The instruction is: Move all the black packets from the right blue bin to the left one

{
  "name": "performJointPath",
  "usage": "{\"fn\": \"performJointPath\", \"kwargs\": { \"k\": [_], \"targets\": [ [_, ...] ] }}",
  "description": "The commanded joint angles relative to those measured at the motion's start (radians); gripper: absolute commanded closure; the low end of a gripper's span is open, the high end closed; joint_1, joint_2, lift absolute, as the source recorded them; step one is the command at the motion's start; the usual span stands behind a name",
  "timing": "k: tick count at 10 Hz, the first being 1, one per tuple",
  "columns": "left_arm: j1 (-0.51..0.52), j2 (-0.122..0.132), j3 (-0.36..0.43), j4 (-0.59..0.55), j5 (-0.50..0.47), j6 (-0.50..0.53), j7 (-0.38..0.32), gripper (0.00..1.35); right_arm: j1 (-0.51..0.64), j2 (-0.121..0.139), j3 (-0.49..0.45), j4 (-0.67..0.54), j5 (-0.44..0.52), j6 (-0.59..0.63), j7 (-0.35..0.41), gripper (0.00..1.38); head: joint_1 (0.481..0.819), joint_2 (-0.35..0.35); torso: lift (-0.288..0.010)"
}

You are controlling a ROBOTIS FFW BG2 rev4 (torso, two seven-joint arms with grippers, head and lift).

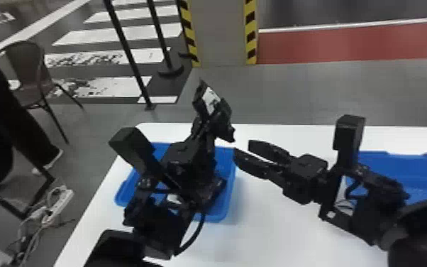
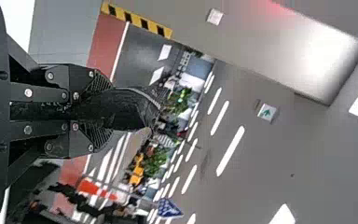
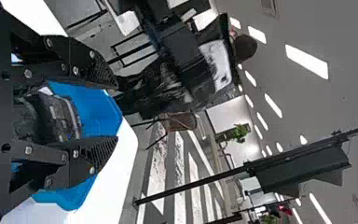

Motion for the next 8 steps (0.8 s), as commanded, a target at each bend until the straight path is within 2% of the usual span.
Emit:
{"fn": "performJointPath", "kwargs": {
  "k": [1,2,3,5,6,7,8],
  "targets": [
    [0.011,-0.010,-0.001,0.069,-0.001,-0.148,0.053,1.22,0.052,0.003,-0.053,0.026,0.008,0.001,0.000,0.08,0.688,0.242,-0.110],
    [-0.001,-0.020,0.033,0.160,-0.090,-0.175,0.068,1.22,0.089,0.014,-0.101,0.021,0.017,0.001,0.000,0.14,0.695,0.249,-0.110],
    [-0.011,-0.021,0.057,0.226,-0.149,-0.130,0.068,1.22,0.118,0.019,-0.135,-0.001,0.020,0.001,0.000,0.15,0.695,0.252,-0.110],
    [-0.023,-0.026,0.092,0.280,-0.331,-0.094,0.113,1.22,0.145,0.020,-0.177,-0.038,0.023,0.001,0.000,0.15,0.695,0.248,-0.110],
    [-0.023,-0.027,0.102,0.290,-0.393,-0.096,0.145,1.11,0.155,0.020,-0.193,-0.072,0.023,0.001,0.000,0.15,0.695,0.253,-0.110],
    [-0.021,-0.027,0.109,0.295,-0.404,-0.094,0.159,0.66,0.160,0.020,-0.204,-0.104,0.023,0.001,0.000,0.15,0.695,0.258,-0.110],
    [-0.016,-0.023,0.111,0.295,-0.393,-0.148,0.156,0.31,0.172,0.020,-0.217,-0.139,0.031,-0.004,0.000,0.15,0.695,0.267,-0.110]
  ]
}}
